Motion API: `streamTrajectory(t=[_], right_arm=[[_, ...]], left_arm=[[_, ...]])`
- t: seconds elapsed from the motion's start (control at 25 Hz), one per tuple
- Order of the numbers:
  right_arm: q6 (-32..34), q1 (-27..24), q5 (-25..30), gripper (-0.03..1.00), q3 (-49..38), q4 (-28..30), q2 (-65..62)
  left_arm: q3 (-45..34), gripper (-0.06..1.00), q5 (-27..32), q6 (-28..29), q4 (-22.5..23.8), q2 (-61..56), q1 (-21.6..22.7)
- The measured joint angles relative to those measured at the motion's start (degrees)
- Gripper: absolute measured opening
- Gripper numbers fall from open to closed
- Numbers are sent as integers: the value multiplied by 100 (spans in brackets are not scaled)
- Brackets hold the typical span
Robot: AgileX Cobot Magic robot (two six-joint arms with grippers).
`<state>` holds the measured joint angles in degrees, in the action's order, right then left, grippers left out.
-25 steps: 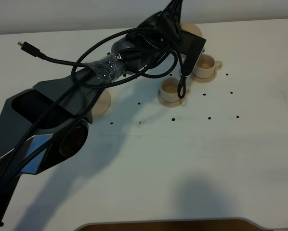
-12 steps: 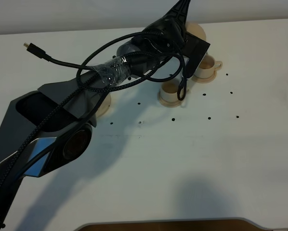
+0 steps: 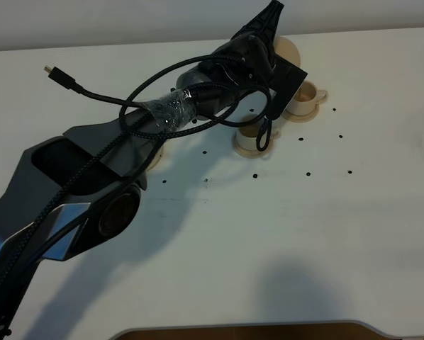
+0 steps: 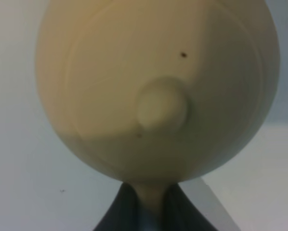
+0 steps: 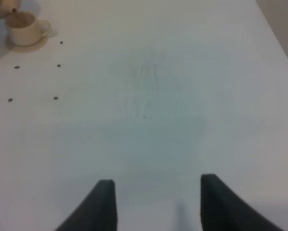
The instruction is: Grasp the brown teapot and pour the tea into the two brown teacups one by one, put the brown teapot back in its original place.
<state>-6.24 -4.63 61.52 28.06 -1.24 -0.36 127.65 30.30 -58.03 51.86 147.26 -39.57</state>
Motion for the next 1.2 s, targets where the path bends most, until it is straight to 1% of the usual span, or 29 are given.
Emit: streamTrajectory(t=[0.2,0.48,0.92,1.2], right_arm=[[0,0,0,40,0,0,0],[0,0,0,40,0,0,0],[0,0,0,40,0,0,0],[0,0,0,40,0,0,0]], left_arm=[[0,13,-21,225,310,14,-13],[0,13,-69,278,517,14,-13],[0,13,-254,277,862,14,-13],[0,13,-360,145,962,14,-13]])
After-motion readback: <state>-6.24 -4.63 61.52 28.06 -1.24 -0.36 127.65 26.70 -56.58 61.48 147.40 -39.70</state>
